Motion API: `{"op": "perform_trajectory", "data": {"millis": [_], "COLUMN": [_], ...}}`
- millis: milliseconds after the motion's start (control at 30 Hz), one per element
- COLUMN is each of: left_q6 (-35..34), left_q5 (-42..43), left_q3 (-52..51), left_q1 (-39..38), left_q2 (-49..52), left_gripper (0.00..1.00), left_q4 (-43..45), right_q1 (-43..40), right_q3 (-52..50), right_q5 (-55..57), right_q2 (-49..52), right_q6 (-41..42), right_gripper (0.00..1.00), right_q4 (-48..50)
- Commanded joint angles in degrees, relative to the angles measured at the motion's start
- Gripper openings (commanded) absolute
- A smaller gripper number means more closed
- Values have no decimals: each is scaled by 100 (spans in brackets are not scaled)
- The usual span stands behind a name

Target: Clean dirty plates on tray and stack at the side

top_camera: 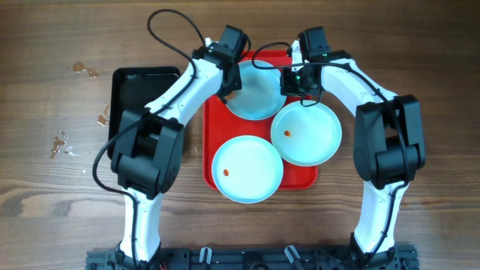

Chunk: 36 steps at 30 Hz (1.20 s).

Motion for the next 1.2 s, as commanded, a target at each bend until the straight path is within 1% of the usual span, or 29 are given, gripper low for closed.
{"op": "perform_trajectory", "data": {"millis": [0, 67, 167, 300, 433, 467, 533, 633, 667, 733, 800, 900, 1067, 1100, 1167], "left_q6": [-385, -472, -470, -396, 247, 389, 461, 459, 470, 514, 782, 804, 800, 800, 800], "left_q5": [-127, -61, 249, 431, 426, 424, 407, 426, 516, 798, 1088, 1047, 951, 951, 944], "left_q3": [129, 129, 129, 127, 68, -39, -459, -1296, -1547, -1926, -2162, -2374, -2380, -2380, -2380], "left_q1": [208, 330, 557, 1099, 1593, 1716, 1954, 2420, 2583, 2837, 2957, 3014, 3034, 3034, 3034], "left_q2": [-188, -363, -667, -1414, -1853, -1867, -1864, -1864, -1864, -1864, -1864, -1864, -1864, -1864, -1864], "left_gripper": [4, 4, 4, 4, 4, 4, 4, 4, 4, 4, 4, 4, 4, 6, 15], "left_q4": [-402, -730, -1198, -2000, -2667, -2719, -2553, -2031, -1803, -1486, -1276, -1093, -1075, -1064, -1071], "right_q1": [-76, -76, -79, -76, -76, -76, -76, 4, 72, 289, 551, 1193, 2227, 2378, 2677], "right_q3": [-79, -79, -79, -79, -79, -79, -79, -79, -79, -79, -79, -79, -81, -81, -81], "right_q5": [579, 586, 603, 824, 1062, 1150, 1318, 1497, 1753, 2625, 3418, 4809, 6529, 6752, 7152], "right_q2": [92, 61, -35, -334, -656, -728, -933, -1237, -1353, -1589, -1775, -2004, -2070, -2070, -2070], "right_q6": [24, 2, -24, -170, -343, -365, -472, -616, -619, -616, -616, -614, -704, -743, -739], "right_gripper": [4, 4, 4, 4, 4, 4, 4, 4, 4, 4, 4, 4, 4, 4, 4], "right_q4": [-122, -136, -142, -267, -409, -448, -551, -601, -632, -750, -828, -946, -994, -997, -999]}}
